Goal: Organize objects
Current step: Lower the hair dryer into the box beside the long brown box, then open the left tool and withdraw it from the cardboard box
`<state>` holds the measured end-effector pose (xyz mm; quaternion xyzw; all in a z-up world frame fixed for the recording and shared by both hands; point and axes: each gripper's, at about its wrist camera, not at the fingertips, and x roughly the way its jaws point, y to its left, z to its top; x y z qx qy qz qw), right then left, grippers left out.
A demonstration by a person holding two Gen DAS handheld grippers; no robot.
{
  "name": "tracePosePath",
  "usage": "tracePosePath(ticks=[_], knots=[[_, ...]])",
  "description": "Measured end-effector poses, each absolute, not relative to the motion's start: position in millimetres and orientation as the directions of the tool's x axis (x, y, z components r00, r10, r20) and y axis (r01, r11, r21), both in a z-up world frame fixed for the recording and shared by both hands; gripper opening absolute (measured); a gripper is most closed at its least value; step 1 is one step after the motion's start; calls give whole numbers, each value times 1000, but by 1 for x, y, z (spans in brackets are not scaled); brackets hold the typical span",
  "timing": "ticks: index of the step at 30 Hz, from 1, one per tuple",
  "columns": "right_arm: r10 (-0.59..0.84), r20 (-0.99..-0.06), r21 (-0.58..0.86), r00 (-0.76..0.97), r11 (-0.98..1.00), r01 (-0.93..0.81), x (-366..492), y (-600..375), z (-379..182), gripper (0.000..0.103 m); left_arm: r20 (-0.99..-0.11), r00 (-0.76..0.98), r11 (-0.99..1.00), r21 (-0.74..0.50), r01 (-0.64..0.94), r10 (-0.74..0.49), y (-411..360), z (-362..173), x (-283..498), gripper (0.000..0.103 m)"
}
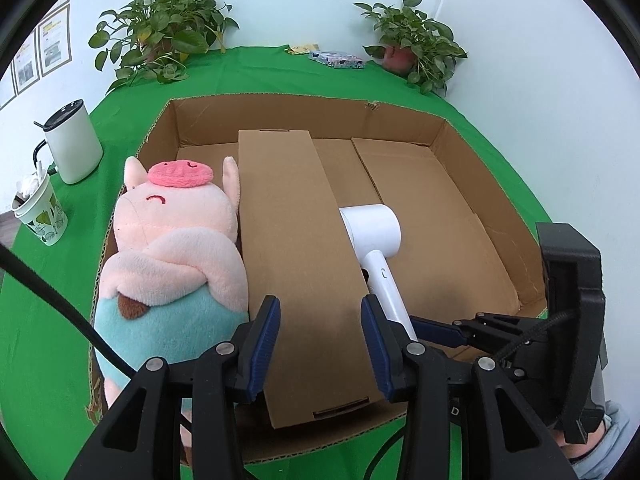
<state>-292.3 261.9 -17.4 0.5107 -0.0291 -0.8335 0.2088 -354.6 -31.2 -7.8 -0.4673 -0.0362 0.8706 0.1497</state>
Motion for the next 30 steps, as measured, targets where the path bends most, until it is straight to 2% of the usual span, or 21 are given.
tracePosePath(ticks=[13, 16, 19, 21, 23, 25, 27, 30], knots=[[-424, -827, 310, -369, -892, 329, -290, 258, -14, 30, -812, -513, -959, -200, -202, 278, -39, -6, -347, 40], [-400, -834, 289, -379, -903, 318, -288, 262, -10, 33, -810, -519, -960, -199, -197, 275, -41, -5, -345, 40], [-354, -834, 248, -422, -926, 286, -280, 269, -2, 47, -796, -542, -962, -196, -193, 270, -43, 0, -340, 40], [-321, -825, 226, -464, -941, 250, -269, 276, 6, 67, -772, -586, -967, -167, -190, 248, -40, 8, -330, 40], [-306, -802, 205, -514, -948, 244, -252, 280, 16, 71, -734, -638, -970, -130, -204, 233, -35, 18, -315, 42], [-281, -776, 171, -565, -956, 240, -233, 284, 23, 74, -685, -697, -974, -86, -211, 212, -28, 30, -295, 57], [-237, -740, 121, -629, -967, 222, -213, 286, 30, 76, -629, -757, -980, -45, -194, 179, -21, 39, -273, 85], [-175, -695, 65, -697, -981, 181, -189, 290, 38, 76, -550, -822, -988, -27, -154, 144, -14, 48, -241, 93]])
